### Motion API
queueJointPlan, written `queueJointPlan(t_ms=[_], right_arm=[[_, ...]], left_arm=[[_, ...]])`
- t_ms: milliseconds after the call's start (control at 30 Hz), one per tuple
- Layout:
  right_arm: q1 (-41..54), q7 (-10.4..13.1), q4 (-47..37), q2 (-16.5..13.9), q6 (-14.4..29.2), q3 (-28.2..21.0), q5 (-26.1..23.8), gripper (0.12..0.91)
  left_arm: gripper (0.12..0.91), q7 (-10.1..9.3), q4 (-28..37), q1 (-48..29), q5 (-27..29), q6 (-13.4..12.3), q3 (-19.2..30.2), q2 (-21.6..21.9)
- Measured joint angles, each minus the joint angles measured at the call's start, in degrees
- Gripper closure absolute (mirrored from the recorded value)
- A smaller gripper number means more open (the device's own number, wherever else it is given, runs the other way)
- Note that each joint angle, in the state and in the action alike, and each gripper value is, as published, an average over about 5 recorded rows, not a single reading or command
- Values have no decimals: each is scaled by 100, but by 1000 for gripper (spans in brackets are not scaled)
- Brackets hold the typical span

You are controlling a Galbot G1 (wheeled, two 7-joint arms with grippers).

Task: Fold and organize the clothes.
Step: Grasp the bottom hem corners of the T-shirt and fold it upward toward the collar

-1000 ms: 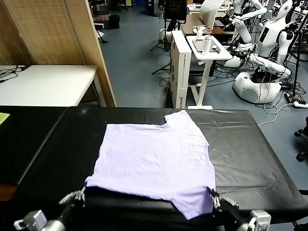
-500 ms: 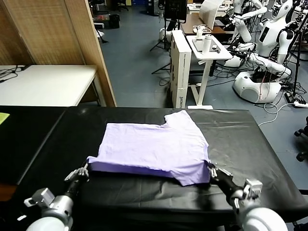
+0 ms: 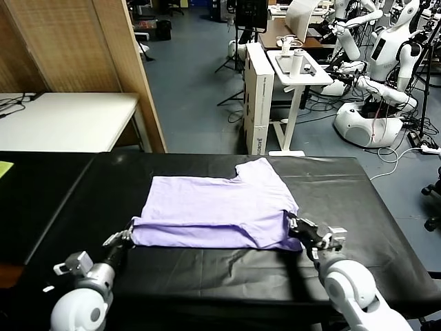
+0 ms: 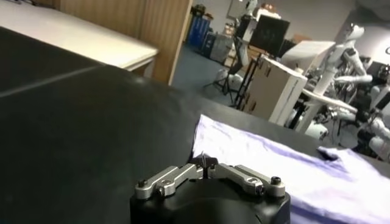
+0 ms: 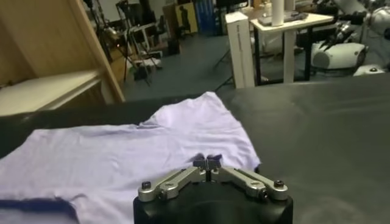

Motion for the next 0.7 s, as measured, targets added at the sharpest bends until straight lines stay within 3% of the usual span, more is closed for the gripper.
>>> queueJointPlan(t_ms=[133, 233, 300, 500, 600, 700], right_arm=[[13, -22, -23, -3, -49, -2, -23, 841], [-11, -78, 8, -26, -96, 27, -64, 692], [-53, -117, 65, -61, -111, 70, -95, 559], [-331, -138, 429, -218, -137, 281, -197, 212], [-584, -142, 691, -329, -157, 421, -304, 140], [-915, -182, 969, -447, -172, 555, -441, 121]], left_arm=[[883, 5, 112, -69, 6, 18, 23, 51], [875, 24, 192, -113, 57, 35, 29, 49], [823, 37, 248, -148, 102, 36, 30, 35], [468, 49, 393, -252, 188, -8, 28, -5], [279, 25, 434, -319, 193, -2, 22, -47], [157, -6, 408, -326, 201, 11, -5, -75]])
